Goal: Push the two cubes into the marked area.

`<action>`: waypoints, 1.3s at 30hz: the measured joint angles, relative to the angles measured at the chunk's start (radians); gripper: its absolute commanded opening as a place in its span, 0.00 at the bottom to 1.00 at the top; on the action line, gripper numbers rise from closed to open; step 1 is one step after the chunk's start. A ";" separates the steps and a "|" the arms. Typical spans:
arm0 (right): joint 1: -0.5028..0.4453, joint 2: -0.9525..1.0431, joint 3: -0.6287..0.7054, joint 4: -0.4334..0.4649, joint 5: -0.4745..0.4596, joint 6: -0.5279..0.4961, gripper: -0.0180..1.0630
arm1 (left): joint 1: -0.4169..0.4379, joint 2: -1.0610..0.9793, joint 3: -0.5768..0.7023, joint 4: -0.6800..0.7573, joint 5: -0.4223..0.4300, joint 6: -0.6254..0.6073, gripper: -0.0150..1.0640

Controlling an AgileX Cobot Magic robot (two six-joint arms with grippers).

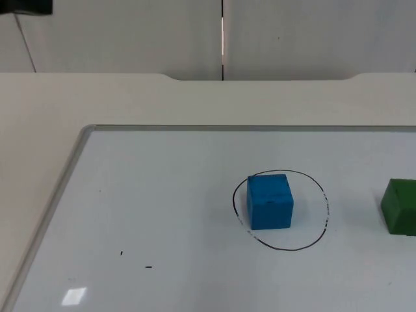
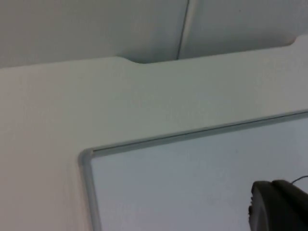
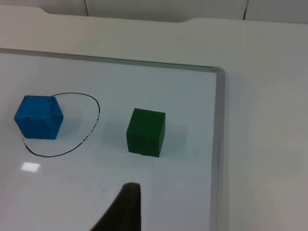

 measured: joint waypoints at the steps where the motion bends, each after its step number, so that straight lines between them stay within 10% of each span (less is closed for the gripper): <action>1: 0.000 0.000 0.000 0.000 0.000 0.000 0.99 | 0.000 -0.022 0.000 0.066 0.012 -0.061 0.01; 9: 0.000 0.000 0.000 0.000 0.000 0.000 0.99 | 0.009 -0.171 0.065 0.467 0.044 -0.464 0.01; 15: 0.000 0.000 0.000 0.000 0.000 0.000 0.99 | 0.146 -0.245 0.118 0.501 0.052 -0.586 0.01; 27: 0.000 0.000 0.000 0.000 0.000 0.000 0.99 | 0.206 -0.379 0.238 0.232 0.029 -0.343 0.01; 39: 0.000 0.000 0.000 0.000 0.000 0.000 0.99 | 0.206 -0.555 0.238 0.101 0.222 -0.109 0.01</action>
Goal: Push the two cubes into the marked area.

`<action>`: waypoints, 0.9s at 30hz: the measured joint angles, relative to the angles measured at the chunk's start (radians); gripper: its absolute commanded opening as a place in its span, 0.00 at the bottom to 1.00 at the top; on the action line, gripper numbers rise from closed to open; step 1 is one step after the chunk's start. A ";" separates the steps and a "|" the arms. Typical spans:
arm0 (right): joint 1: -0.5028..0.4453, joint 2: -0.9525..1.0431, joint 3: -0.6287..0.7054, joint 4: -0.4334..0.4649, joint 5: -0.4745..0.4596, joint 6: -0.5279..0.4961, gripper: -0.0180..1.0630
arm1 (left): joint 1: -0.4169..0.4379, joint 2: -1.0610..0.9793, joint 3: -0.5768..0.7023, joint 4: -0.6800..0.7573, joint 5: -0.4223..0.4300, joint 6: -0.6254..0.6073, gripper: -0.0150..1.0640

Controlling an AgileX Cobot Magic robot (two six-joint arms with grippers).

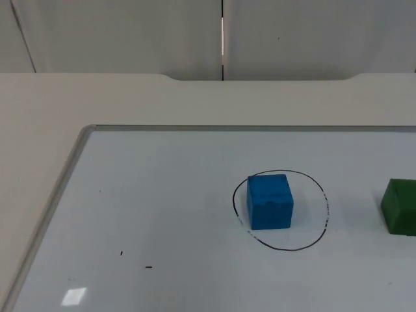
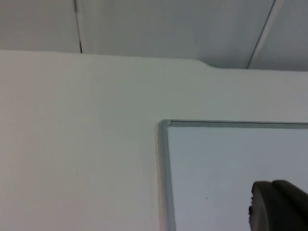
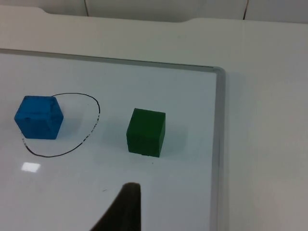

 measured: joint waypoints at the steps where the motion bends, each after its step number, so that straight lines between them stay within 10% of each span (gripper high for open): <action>1: 0.000 0.000 0.000 0.000 0.000 0.000 0.99 | 0.000 -0.028 0.000 0.000 0.016 0.001 0.01; 27: 0.000 0.000 0.000 0.000 0.000 0.000 0.99 | 0.000 -0.352 0.000 0.089 0.450 0.052 0.01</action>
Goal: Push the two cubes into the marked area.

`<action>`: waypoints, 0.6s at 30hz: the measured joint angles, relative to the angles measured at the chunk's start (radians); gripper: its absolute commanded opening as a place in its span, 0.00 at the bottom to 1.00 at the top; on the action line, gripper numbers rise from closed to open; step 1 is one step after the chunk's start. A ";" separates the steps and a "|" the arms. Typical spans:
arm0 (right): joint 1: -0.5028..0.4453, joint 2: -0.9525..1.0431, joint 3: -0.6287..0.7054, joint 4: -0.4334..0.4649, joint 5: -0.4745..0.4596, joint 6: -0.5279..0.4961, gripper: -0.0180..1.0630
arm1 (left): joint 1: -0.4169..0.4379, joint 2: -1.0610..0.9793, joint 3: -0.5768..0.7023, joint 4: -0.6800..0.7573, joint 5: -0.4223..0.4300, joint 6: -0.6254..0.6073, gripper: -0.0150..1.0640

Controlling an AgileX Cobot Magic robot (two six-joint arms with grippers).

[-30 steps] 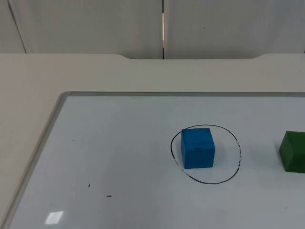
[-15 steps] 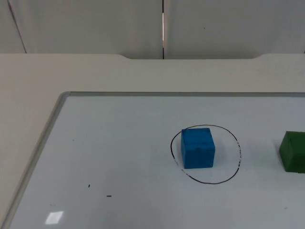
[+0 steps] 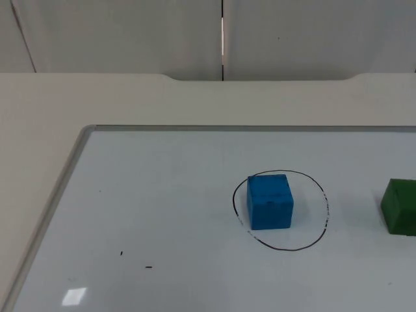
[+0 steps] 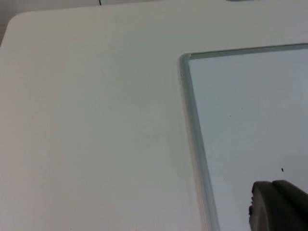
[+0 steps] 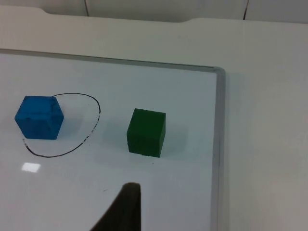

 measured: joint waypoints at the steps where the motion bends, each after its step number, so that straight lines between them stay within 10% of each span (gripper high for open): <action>1: 0.000 0.000 0.000 0.000 0.000 0.000 0.99 | 0.000 -0.020 0.000 0.000 0.004 0.000 0.01; 18: 0.000 0.000 0.000 0.000 0.000 0.000 0.99 | 0.000 -0.230 0.029 -0.063 0.082 0.013 0.01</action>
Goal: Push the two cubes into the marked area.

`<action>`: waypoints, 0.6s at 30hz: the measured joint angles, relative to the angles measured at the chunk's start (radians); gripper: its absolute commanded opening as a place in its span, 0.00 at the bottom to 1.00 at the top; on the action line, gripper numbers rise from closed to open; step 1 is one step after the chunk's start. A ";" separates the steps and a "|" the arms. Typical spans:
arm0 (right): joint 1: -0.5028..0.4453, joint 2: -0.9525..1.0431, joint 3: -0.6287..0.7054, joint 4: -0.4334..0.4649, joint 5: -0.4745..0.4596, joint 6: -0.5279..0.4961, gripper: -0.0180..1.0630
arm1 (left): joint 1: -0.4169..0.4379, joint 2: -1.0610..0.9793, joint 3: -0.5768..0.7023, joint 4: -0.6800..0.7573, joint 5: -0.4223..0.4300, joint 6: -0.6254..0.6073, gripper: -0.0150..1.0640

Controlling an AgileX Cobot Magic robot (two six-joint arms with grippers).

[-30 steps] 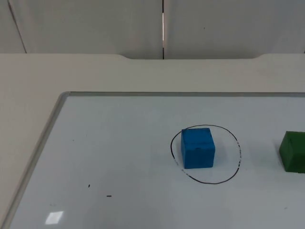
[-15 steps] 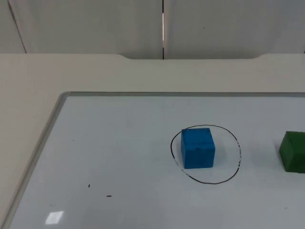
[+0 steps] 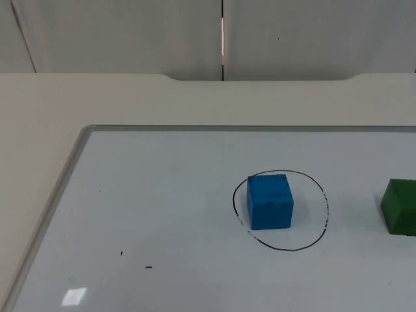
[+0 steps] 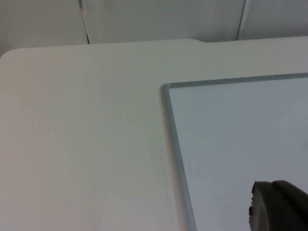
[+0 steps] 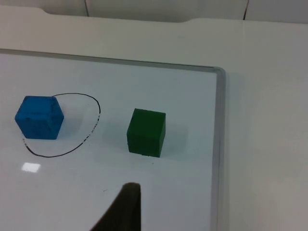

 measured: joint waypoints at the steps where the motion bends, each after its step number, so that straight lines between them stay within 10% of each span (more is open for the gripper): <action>1: 0.000 0.000 0.000 0.000 0.000 0.000 0.99 | 0.000 0.000 0.000 0.000 0.000 0.000 0.01; 18: 0.000 0.000 0.000 0.000 0.000 0.000 0.97 | 0.000 0.000 0.064 -0.005 -0.004 -0.008 0.01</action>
